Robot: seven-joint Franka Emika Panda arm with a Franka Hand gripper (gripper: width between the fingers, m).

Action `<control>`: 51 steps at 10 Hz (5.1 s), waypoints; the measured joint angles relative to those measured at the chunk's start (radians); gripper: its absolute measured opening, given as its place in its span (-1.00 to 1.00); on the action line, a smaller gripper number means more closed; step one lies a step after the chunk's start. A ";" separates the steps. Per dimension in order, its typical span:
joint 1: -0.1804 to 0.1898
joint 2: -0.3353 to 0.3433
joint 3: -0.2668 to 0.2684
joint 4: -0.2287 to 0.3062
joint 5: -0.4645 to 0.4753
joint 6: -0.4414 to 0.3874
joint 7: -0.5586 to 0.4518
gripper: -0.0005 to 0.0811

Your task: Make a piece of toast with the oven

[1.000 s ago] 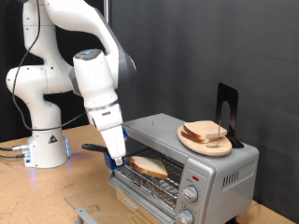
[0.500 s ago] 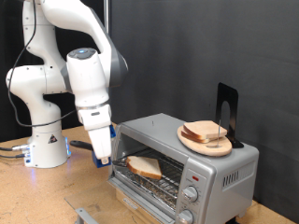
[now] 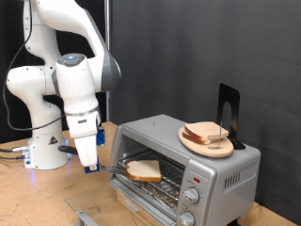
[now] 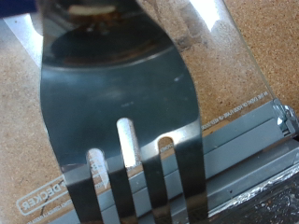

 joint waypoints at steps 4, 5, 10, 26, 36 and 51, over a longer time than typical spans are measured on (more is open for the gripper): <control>0.004 0.005 0.005 0.004 0.020 0.005 -0.001 0.18; 0.005 0.010 0.011 0.005 0.022 0.008 -0.001 0.18; 0.011 0.013 0.031 0.024 0.057 0.014 -0.002 0.18; 0.031 0.103 0.108 0.151 0.096 0.018 0.125 0.18; -0.015 -0.037 -0.003 0.050 0.199 -0.121 -0.041 0.18; -0.007 -0.257 -0.102 -0.011 0.467 -0.209 -0.173 0.18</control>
